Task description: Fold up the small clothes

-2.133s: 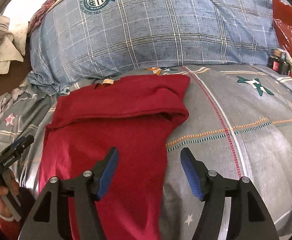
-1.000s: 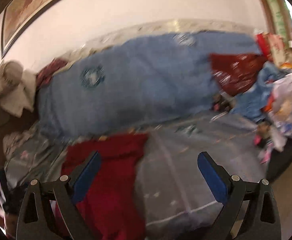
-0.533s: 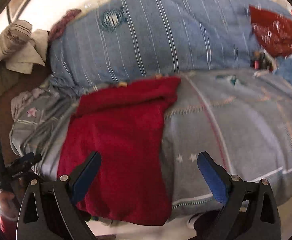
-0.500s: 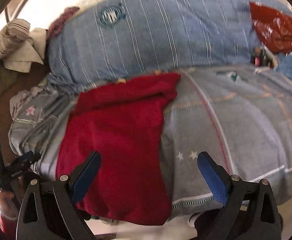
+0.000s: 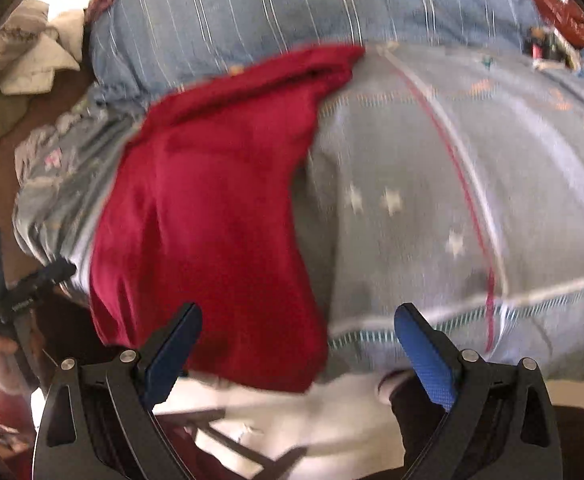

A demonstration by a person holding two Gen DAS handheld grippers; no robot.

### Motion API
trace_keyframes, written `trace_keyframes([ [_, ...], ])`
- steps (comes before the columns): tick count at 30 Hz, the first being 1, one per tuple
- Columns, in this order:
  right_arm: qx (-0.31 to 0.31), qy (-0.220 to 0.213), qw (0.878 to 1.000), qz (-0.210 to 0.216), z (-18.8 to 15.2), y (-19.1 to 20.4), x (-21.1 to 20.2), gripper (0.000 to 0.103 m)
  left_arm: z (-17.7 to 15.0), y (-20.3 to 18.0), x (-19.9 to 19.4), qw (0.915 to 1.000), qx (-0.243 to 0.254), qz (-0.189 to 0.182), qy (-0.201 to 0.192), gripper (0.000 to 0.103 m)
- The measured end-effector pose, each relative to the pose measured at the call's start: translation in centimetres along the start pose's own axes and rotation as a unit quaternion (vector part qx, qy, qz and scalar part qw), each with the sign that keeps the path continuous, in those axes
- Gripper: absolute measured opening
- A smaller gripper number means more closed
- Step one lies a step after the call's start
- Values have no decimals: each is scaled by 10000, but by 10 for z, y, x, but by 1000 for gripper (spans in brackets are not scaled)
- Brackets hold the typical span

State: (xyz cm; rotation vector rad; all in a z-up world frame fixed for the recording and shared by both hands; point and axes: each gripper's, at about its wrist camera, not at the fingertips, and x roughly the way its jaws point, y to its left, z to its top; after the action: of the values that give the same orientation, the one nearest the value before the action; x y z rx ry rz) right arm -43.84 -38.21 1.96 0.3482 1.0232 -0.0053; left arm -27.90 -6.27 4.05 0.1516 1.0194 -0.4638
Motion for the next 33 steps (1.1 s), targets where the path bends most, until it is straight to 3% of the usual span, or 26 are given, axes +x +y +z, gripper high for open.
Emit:
trace_keyframes([
  [3, -92, 289, 9995, 3, -10, 1, 11, 82, -1, -5, 11, 9997, -97, -149, 170, 85],
  [8, -153, 520, 9984, 134, -17, 3, 24, 82, -1, 9, 9, 9985, -420, -258, 233, 85],
  [14, -240, 711, 9968, 280, -16, 3, 35, 86, -11, 39, 11, 9872, -1282, -833, 451, 85],
  [18, -154, 901, 9940, 601, -14, -1, 31, 76, -23, 24, 11, 9897, -988, -819, 627, 85],
  [21, -173, 922, 9932, 686, -16, 1, 30, 76, -27, 12, 12, 9931, -643, -756, 628, 85],
  [26, 137, 1053, 9922, 651, -20, -5, 48, 76, -38, -6, 29, 9923, -230, -731, 971, 85],
  [33, 238, 977, 9926, 687, -22, -9, 46, 74, -37, -5, 41, 9900, -483, -810, 1045, 85],
])
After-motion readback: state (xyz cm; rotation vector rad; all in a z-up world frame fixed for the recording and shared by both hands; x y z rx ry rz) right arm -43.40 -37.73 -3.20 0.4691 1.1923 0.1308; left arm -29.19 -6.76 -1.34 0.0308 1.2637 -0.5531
